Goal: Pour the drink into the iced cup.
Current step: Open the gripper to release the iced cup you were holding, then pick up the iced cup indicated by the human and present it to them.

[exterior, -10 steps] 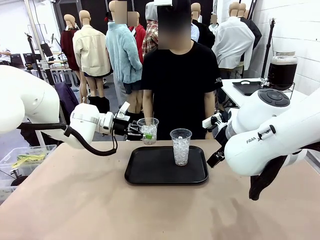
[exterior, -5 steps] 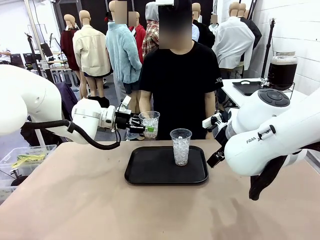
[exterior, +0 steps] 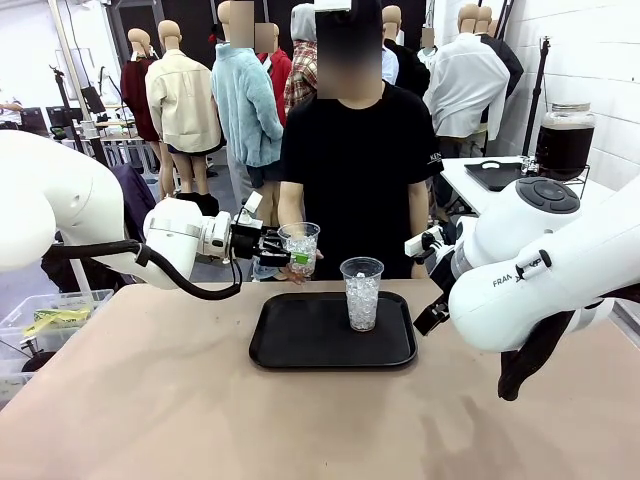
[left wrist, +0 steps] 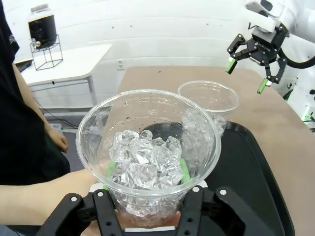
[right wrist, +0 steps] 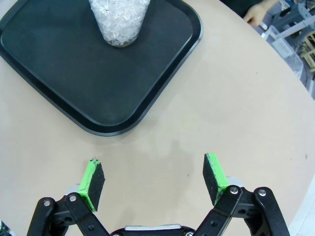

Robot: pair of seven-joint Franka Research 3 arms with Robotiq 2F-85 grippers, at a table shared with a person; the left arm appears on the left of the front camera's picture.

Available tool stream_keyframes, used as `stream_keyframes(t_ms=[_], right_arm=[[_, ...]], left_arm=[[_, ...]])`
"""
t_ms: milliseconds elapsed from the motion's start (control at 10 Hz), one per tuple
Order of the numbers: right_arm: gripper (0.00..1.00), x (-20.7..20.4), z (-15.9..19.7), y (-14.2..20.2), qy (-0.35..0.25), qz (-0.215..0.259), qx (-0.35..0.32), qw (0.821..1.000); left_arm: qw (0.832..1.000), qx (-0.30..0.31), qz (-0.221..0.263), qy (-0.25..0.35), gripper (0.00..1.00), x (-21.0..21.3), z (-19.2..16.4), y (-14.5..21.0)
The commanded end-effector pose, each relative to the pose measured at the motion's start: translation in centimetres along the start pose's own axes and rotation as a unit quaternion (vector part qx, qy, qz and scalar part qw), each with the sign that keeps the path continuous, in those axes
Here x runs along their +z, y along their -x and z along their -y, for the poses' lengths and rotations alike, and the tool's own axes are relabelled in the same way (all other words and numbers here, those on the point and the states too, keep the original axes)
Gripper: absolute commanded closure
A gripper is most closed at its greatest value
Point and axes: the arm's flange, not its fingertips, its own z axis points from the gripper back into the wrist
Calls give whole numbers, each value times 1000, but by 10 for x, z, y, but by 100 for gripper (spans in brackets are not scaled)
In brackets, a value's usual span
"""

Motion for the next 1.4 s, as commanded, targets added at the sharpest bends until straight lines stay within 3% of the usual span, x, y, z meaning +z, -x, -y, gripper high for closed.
stream_keyframes(t_ms=[0, 700, 800, 1000, 1300], right_arm=[[0, 0, 0, 0, 0, 0, 0, 1000], [0, 0, 0, 0, 0, 0, 0, 1000], [0, 0, 0, 0, 0, 0, 0, 1000], [0, 0, 0, 0, 0, 0, 0, 1000], [0, 0, 0, 0, 0, 0, 0, 1000]], left_arm=[[1000, 1, 17, -7, 44, 2, -3, -4], [1000, 2, 5, 3, 44, -2, 2, -5], [1000, 5, 3, 4, 37, -1, 5, -7], [1000, 10, -3, -2, 0, 0, 10, -7], [1000, 13, 2, -23, 0, 8, 16, -2]])
